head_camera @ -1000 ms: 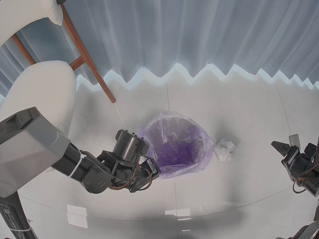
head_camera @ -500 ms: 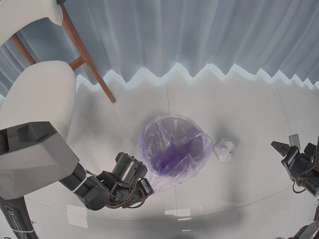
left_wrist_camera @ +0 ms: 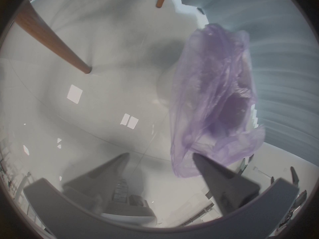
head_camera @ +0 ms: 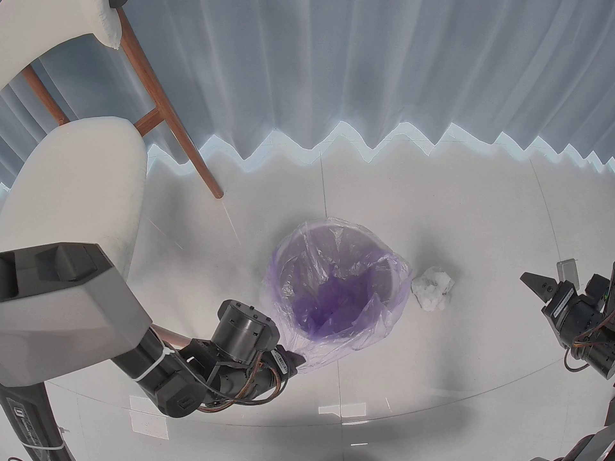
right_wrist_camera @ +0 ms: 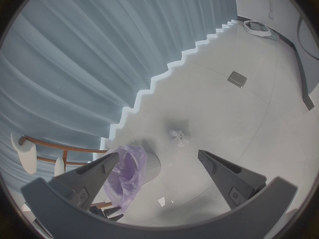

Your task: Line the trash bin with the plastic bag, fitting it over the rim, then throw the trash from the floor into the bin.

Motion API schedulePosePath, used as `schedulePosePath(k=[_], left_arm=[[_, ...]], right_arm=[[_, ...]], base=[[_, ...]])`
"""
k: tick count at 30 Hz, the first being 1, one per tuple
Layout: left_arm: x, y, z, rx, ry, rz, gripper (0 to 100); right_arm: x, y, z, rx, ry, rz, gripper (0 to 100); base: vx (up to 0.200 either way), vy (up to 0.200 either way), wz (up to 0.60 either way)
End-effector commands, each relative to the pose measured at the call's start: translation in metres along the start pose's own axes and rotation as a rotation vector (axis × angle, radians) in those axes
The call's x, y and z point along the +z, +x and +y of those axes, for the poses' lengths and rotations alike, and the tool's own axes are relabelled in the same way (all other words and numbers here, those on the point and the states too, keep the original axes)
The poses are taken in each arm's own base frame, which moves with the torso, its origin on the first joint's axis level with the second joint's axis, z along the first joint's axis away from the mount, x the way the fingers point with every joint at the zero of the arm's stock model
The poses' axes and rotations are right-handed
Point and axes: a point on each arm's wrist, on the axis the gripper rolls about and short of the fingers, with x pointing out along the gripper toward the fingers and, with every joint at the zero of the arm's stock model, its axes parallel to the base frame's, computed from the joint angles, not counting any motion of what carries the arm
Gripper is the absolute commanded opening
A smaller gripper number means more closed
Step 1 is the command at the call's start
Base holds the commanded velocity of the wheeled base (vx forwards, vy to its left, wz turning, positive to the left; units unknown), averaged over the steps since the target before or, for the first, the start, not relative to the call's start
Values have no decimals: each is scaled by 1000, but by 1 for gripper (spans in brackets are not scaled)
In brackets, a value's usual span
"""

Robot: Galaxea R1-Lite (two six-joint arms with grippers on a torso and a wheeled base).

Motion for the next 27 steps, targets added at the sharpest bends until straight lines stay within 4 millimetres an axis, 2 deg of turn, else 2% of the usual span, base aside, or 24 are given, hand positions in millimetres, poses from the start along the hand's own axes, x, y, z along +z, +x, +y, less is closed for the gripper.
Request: schedulePosePath(k=[1,5,7,8,10,16,19,24,25,27], left_arm=[[8,-45,-13,-165,-11,-97,100],[12,-101,-18,-347,-11,-193,100],[12,-120,-15,-397,-9,-213,100],[9,-137,-11,-430,-7,-226,100],[3,-150,-2,-444,0,-229,100],[1,-180,16,-488,56,-306,100],[5,-205,19,-580,82,-410,100],[4,-210,34,-572,124,-469,100],[1,-210,43,-541,161,-474,100],[-3,-209,49,-525,176,-470,100]], right_arm=[[-3,4,15,59,-61,33,100],[-9,10,31,94,-147,87,100],[-13,15,36,106,-198,111,100],[-17,19,39,111,-242,130,100],[-26,26,41,112,-322,165,100],[-50,41,49,183,-528,246,100],[-62,53,52,235,-605,280,100],[-68,68,60,265,-652,280,100],[-74,72,65,282,-674,292,100],[-81,75,71,300,-688,306,100]], base=[[0,0,0],[0,0,0],[0,0,0],[0,0,0],[0,0,0],[0,0,0],[0,0,0],[0,0,0],[0,0,0],[0,0,0]])
